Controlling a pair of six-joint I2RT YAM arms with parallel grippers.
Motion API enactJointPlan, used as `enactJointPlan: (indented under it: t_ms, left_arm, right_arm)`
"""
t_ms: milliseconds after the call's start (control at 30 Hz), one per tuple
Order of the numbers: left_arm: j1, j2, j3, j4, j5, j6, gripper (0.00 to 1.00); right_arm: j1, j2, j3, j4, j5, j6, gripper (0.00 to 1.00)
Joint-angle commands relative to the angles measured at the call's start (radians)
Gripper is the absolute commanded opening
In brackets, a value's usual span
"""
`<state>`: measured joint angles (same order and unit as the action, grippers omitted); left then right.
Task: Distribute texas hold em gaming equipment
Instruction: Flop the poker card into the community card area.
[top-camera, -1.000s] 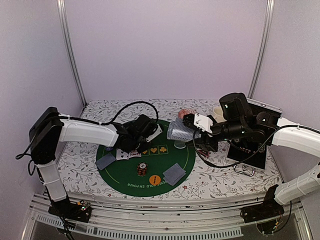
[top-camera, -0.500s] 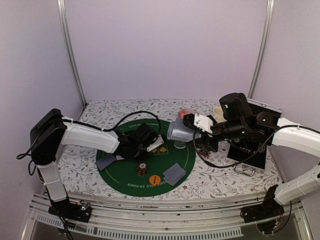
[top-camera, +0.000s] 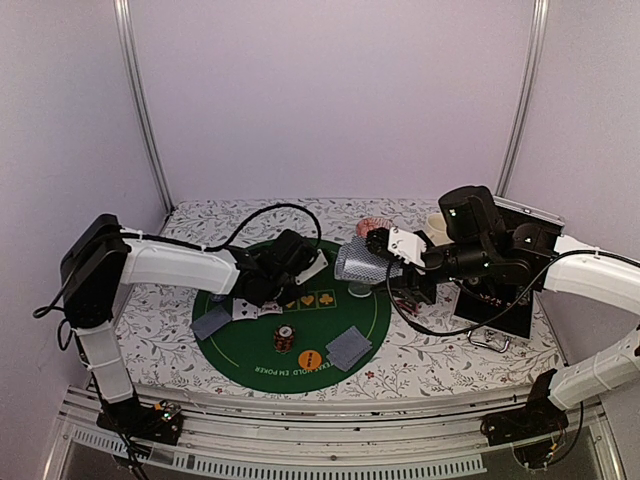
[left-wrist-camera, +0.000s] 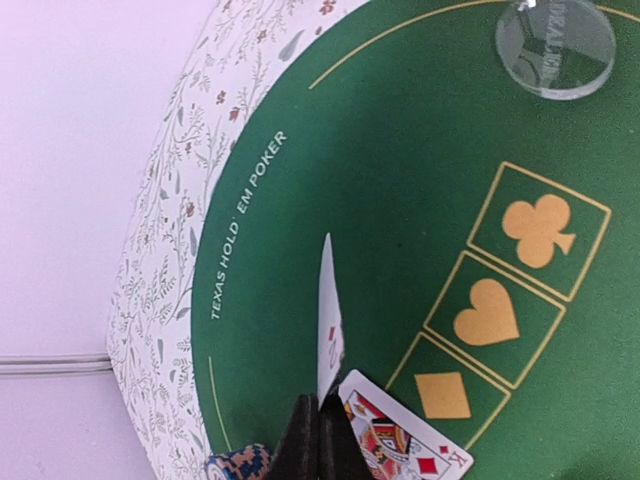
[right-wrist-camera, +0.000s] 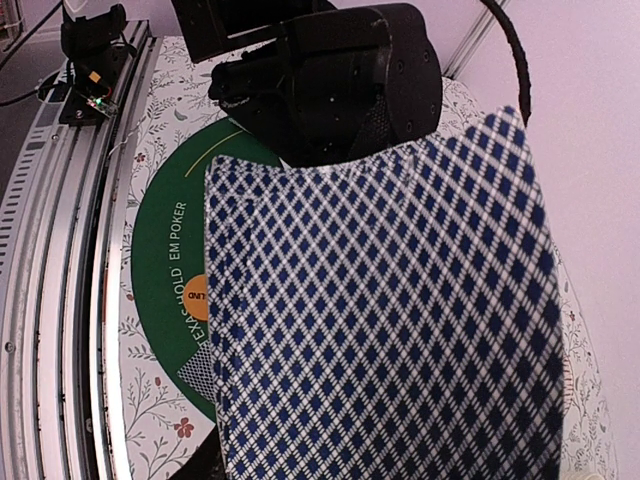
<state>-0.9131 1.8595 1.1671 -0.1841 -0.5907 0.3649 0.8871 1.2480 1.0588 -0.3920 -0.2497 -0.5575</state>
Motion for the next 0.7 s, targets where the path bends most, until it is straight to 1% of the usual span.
enactJointPlan:
  t_ms: [0,133,300,500,667]
  left_arm:
    - [0.018,0.011,0.038,0.008,-0.059,0.039,0.00]
    - [0.021,0.014,0.034,0.017,-0.087,0.053,0.00]
    - [0.020,0.052,0.020,0.018,-0.081,0.055,0.00]
    - [0.004,0.062,-0.025,0.022,0.021,0.030,0.00]
    - [-0.004,0.055,-0.059,0.025,0.071,0.004,0.00]
  right_arm:
    - [-0.006,-0.033,-0.001,0.004,-0.014,0.007,0.43]
    - [-0.006,-0.033,-0.001,0.004,-0.014,0.007,0.43]
    - [-0.007,-0.030,0.002,0.003,-0.015,0.004,0.43]
    - [-0.007,-0.033,-0.001,0.001,-0.015,0.005,0.43]
    - [-0.005,-0.032,-0.001,0.001,-0.014,0.004,0.43]
